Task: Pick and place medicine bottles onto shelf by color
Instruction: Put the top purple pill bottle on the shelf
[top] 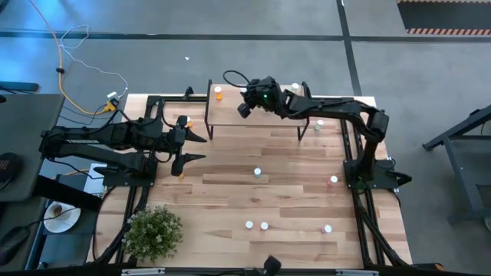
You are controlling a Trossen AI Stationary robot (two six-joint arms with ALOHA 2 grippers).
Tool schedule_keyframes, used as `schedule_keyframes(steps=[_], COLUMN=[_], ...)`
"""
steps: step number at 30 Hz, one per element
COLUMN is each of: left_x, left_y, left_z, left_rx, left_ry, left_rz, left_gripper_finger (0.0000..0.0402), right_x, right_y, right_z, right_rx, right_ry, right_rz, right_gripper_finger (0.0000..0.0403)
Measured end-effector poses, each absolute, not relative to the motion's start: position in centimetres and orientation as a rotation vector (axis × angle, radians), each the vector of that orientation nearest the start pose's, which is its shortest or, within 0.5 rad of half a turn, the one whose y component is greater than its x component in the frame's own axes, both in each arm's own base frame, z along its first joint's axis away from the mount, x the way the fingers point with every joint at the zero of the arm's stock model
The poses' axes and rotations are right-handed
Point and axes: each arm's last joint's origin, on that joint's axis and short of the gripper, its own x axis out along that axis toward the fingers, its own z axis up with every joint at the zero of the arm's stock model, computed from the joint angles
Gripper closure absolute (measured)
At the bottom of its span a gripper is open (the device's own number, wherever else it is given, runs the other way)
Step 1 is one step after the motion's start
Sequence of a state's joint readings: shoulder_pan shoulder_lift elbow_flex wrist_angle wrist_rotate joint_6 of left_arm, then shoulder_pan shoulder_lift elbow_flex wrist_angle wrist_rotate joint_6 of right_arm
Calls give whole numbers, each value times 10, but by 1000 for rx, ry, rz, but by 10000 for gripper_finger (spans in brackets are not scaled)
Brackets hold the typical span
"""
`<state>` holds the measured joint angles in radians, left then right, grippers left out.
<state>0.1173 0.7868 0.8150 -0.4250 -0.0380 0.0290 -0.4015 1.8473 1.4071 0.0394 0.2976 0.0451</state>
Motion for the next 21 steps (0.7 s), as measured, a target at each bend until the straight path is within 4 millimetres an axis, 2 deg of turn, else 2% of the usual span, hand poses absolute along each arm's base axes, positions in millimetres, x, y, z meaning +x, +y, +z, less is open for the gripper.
schedule_keyframes(steps=[5,21], left_x=[165,165], left_y=[21,21], left_z=[320,320], left_rx=[14,13], left_ry=[399,399], left_rz=[151,151], left_gripper_finger=[165,165], right_x=[395,395], right_y=[-181,-185], right_z=[261,254], right_rx=[77,75], right_ry=[382,407], right_rz=[-668,-696], right_gripper_finger=[318,318])
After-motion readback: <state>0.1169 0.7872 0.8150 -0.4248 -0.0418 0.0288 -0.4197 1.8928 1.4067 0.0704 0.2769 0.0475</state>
